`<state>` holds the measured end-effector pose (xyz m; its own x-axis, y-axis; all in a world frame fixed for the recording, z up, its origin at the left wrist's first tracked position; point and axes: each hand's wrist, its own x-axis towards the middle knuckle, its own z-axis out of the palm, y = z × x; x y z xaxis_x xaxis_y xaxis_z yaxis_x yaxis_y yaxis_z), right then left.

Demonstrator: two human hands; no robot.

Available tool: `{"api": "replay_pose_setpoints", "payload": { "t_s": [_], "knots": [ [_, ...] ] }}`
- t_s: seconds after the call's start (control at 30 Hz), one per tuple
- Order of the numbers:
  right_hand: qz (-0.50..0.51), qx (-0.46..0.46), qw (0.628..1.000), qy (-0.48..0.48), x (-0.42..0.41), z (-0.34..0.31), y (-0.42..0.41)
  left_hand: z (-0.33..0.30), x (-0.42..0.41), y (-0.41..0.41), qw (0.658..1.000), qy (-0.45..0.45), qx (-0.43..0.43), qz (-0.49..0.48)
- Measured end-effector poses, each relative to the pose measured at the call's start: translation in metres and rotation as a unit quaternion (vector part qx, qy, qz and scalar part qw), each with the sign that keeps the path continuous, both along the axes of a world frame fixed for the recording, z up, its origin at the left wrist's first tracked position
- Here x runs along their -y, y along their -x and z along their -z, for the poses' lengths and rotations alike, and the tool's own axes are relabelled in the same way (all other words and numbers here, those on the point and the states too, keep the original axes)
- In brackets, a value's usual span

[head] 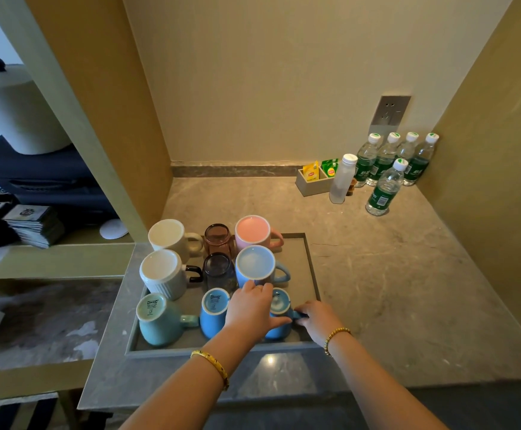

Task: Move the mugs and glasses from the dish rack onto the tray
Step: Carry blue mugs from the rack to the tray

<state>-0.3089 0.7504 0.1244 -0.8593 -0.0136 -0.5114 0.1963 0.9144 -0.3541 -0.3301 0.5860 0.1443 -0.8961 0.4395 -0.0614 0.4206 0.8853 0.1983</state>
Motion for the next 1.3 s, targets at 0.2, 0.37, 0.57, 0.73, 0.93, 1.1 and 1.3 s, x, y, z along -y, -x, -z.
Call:
{"api": "replay_pose_setpoints", "payload": {
  "t_s": [0.2, 0.37, 0.57, 0.73, 0.93, 1.1, 1.3],
  "knots": [
    [-0.008, -0.021, 1.000, -0.011, 0.009, 0.006, 0.000, -0.001, 0.008, 0.001, 1.000, -0.008, 0.018, -0.013],
    [0.005, -0.047, 0.999, -0.001, 0.010, 0.012, -0.003, -0.003, 0.011, 0.004, 0.999, -0.005, 0.040, -0.008],
    [0.010, -0.068, 0.998, 0.012, 0.011, 0.016, -0.004, -0.009, 0.024, -0.003, 1.000, -0.011, 0.005, 0.027],
    [0.122, -0.229, 0.960, 0.105, 0.025, 0.011, -0.016, -0.021, 0.055, -0.005, 0.988, -0.011, -0.149, 0.023],
    [0.045, -0.377, 0.918, 0.115, 0.061, -0.018, -0.005, -0.013, 0.083, 0.003, 0.997, 0.035, -0.027, -0.061],
    [0.043, -0.389, 0.917, 0.071, 0.079, -0.019, -0.001, -0.015, 0.085, 0.005, 0.999, 0.029, -0.023, -0.038],
    [0.056, -0.434, 0.898, 0.031, 0.099, -0.039, 0.020, -0.040, 0.119, 0.035, 0.991, -0.106, -0.061, -0.046]
  ]
}}
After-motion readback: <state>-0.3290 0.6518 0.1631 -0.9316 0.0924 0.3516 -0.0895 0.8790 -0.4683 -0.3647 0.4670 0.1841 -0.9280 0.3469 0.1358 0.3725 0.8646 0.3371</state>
